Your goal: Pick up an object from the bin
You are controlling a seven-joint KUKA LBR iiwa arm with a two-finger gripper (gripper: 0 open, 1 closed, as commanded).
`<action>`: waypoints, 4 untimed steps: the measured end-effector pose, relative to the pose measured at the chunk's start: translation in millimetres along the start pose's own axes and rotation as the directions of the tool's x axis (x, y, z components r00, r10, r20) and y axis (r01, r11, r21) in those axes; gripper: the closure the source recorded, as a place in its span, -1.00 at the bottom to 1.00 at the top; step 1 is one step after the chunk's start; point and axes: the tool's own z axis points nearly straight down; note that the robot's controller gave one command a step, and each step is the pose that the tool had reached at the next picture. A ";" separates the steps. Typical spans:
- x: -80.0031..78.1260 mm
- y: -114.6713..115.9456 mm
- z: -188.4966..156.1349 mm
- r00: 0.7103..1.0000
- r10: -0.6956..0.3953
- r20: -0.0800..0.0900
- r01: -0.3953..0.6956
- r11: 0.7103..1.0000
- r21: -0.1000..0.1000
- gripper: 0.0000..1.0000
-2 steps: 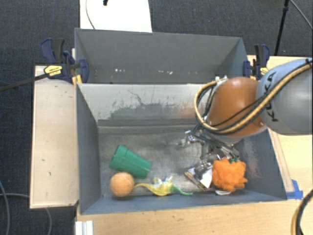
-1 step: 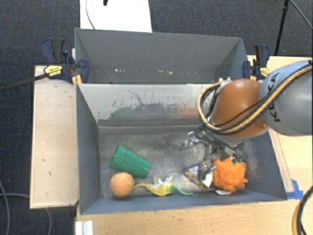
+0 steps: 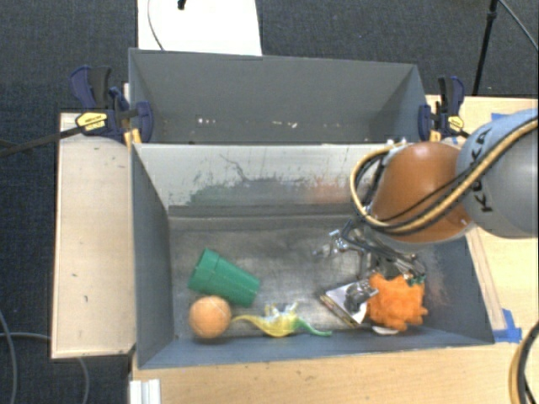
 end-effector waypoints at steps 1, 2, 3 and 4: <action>13.8 -31.0 -2.7 0.840 -0.542 -0.010 0.542 0.840 0.007 1.00; 13.8 -31.0 -2.7 0.841 -0.541 -0.010 0.541 0.841 0.007 1.00; 17.2 -26.0 -23.1 0.844 -0.536 -0.010 0.536 0.844 -0.002 1.00; 28.0 -33.6 -81.2 0.842 -0.540 -0.015 0.540 0.842 -0.010 1.00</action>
Offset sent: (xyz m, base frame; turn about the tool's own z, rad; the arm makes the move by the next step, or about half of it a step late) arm 0.0000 0.0000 0.0000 0.0000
